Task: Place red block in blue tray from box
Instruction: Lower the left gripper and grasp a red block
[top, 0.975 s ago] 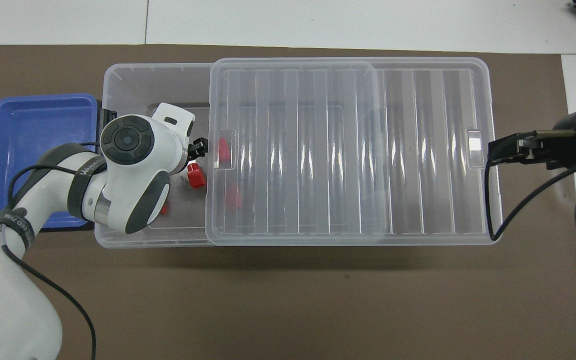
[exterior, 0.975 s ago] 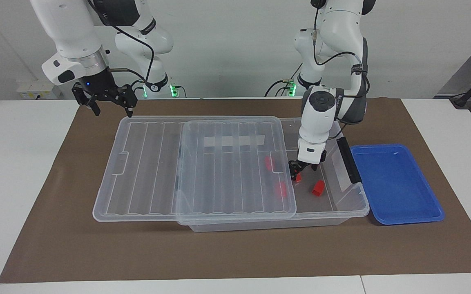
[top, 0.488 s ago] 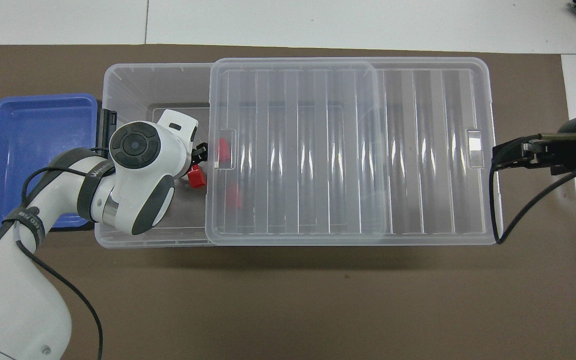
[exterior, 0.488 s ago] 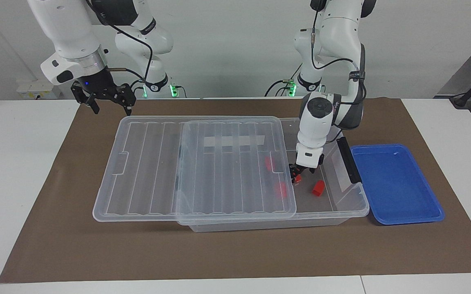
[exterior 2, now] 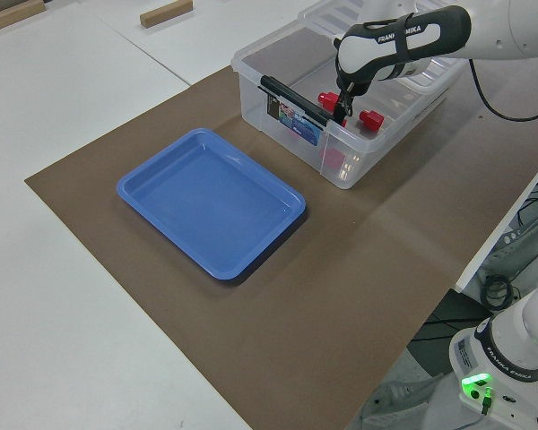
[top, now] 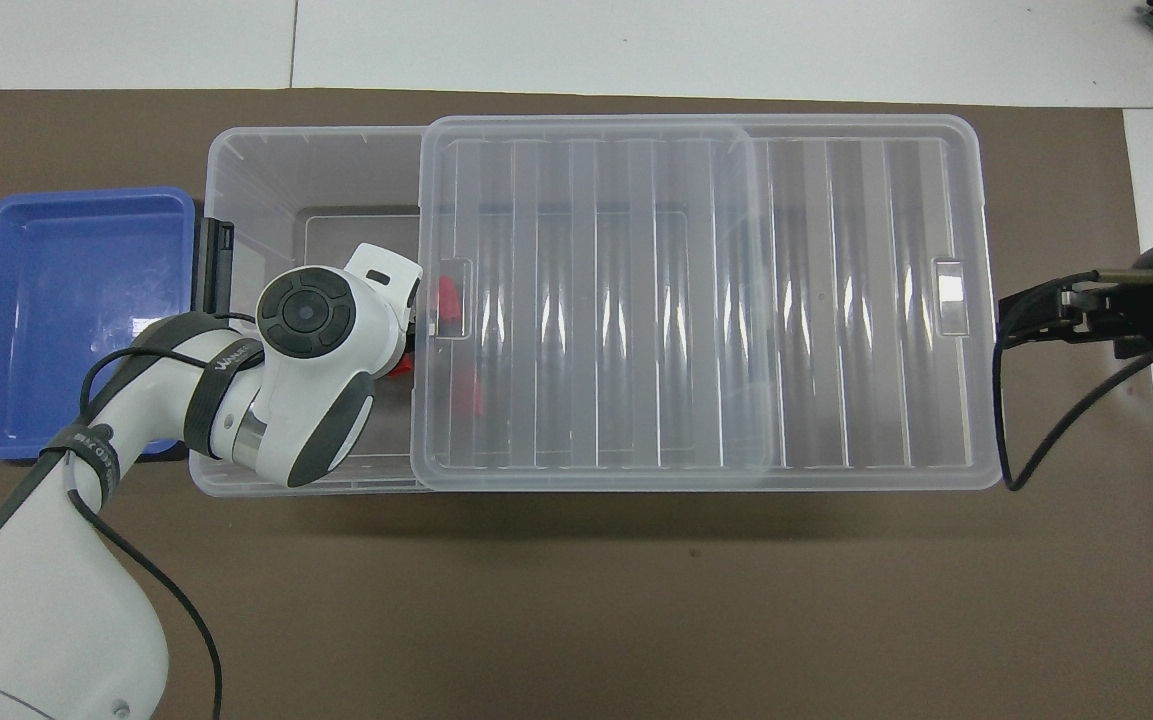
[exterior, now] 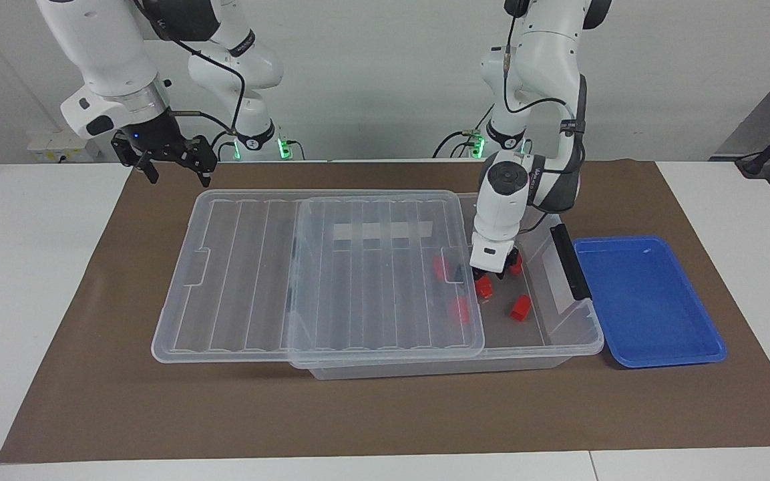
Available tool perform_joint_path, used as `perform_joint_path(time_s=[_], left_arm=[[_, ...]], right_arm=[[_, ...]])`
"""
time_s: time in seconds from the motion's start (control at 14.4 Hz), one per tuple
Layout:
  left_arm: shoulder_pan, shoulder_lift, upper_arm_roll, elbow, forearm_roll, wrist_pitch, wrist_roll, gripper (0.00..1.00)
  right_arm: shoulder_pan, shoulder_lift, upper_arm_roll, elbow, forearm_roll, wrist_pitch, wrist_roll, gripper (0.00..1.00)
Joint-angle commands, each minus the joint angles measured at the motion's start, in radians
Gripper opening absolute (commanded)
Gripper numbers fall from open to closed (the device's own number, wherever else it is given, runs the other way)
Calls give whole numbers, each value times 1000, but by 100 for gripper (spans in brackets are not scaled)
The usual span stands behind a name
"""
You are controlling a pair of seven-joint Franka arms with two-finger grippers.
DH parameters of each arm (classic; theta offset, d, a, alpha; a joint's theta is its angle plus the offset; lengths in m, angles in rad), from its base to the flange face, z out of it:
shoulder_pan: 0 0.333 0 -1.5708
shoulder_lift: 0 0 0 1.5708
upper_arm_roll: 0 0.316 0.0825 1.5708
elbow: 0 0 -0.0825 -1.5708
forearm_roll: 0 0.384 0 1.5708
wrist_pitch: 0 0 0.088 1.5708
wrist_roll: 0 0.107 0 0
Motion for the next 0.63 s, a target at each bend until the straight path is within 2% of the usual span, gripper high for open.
perform_joint_path(time_s=[0.0,0.21,0.42,0.56], left_arm=[[-15,-25,15,-39,30,26,24,79],[-6,-25,15,-39,30,23,88,47],[0,-25,15,-37,30,17,133,20],[1,-25,21,-15,28,-34,152,17]], right_arm=[[-11,-22,3,-20,17,1,-1,100],[-11,-22,3,-21,17,1,-1,100],[-11,-22,3,-20,17,1,-1,100],[-11,-22,3,-20,17,1,-1,100]])
